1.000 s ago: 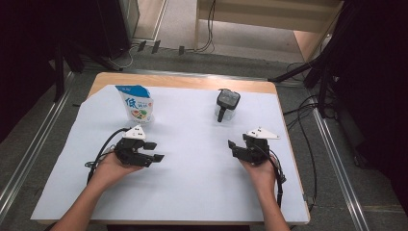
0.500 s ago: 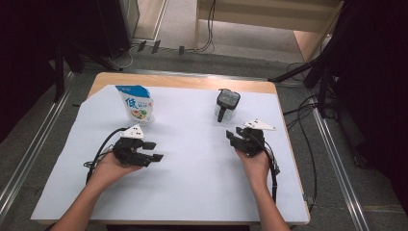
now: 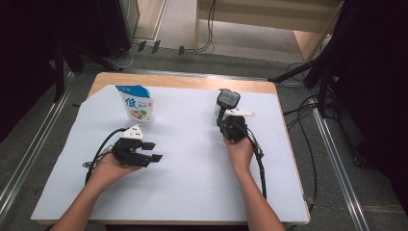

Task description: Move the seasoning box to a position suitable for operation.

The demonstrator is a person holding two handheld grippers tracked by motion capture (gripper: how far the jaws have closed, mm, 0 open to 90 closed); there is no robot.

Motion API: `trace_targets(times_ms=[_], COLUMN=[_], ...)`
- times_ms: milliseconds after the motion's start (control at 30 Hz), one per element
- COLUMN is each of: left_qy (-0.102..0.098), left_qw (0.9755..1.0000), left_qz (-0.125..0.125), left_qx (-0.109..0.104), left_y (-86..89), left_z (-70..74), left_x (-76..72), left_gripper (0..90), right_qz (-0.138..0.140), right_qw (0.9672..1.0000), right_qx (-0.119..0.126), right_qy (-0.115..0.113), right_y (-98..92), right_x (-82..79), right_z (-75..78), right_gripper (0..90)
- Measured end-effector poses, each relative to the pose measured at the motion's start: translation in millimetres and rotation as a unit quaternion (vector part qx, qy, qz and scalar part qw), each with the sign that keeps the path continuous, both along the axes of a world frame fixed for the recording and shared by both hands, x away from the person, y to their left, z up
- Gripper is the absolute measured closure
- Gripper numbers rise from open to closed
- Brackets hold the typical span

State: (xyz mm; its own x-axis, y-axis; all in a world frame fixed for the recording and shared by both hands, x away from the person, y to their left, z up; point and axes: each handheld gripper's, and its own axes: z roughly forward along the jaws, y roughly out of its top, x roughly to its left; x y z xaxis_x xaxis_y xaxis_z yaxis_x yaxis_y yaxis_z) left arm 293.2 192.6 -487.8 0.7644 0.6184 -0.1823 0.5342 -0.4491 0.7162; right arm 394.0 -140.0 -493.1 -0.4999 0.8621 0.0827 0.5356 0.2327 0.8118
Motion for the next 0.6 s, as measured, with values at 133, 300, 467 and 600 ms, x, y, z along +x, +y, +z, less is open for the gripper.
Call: trace_targets(times_ms=[133, 300, 467, 600], left_qy=[-0.001, -0.003, -0.001, -0.002], left_qw=[1.0000, 0.9997, 0.9995, 0.9994], left_qz=[0.002, 0.024, 0.030, 0.033], left_qx=[0.001, -0.003, -0.007, -0.007], left_y=[1.6, 11.7, 16.6, 18.0], left_z=[-0.1, -0.3, -1.2, -1.6], left_x=[-2.3, -3.4, -4.2, -5.4], left_gripper=[43.0, 44.4, 43.8, 43.6], right_qz=[-0.006, -0.025, -0.024, -0.025], right_qw=[0.9999, 0.9993, 0.9995, 0.9995], right_qx=[0.011, 0.025, 0.018, 0.012], right_qy=[-0.005, -0.012, -0.012, -0.013], right_y=[9.2, 15.2, 15.0, 15.6], right_x=[12.4, 24.7, 29.0, 27.7], right_z=[1.3, 5.3, 5.3, 5.3], right_gripper=[90.0, 90.0, 90.0, 90.0])
